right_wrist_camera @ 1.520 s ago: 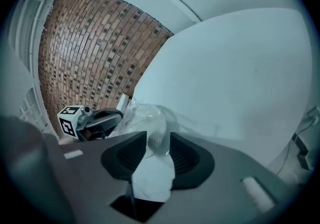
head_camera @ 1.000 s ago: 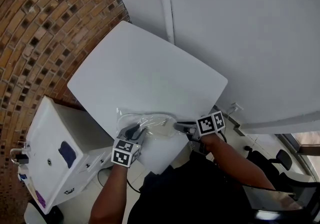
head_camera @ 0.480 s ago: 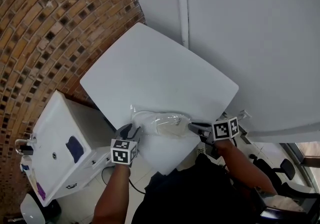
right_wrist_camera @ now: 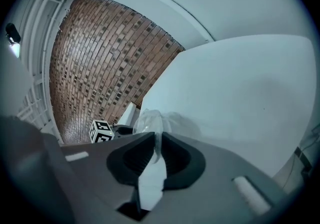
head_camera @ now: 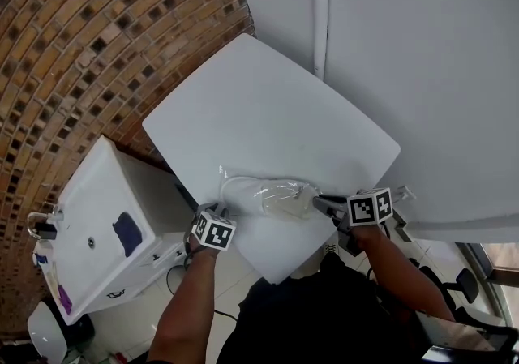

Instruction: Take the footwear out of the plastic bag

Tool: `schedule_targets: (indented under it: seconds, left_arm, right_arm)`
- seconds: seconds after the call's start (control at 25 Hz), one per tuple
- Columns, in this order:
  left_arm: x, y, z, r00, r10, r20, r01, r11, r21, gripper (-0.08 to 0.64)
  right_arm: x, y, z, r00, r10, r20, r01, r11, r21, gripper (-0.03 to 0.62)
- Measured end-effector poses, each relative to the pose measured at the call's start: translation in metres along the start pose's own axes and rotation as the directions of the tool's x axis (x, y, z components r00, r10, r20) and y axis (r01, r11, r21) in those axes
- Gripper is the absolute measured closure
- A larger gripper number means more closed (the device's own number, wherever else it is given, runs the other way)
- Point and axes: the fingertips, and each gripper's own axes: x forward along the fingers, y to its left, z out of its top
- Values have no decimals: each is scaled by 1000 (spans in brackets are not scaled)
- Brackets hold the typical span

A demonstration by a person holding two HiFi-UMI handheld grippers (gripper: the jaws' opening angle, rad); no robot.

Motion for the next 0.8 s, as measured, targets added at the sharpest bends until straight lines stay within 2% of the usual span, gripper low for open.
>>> schedule_targets:
  seconds: [0.12,0.2,0.28,0.44,0.8]
  left_arm:
    - [7,-2,-5,1000,-17,-6,17,999,-28,484]
    - [8,-2,-4,1000,-19,-10,19,1000,-18,517]
    - [10,-1,-3,1000,-10,-25,10,1000,-7,523]
    - [12,5,-4,999,5,-52,-7,999,-32,531]
    - [12,14,-10,995,23,-95,-31,996,-82,534]
  right_arm:
    - [2,3,2,1000,3,-5,-3,1000,-9,546]
    - [2,6,3,1000,22,-3,-22,1000,-5,548]
    - [-1,8,6,999,52,4,-52,999,10,549]
    - [-17,4,14,995,91,38,-93,994,51,554]
    - [-49,-25,23,993,46,109,-56,994,98,554]
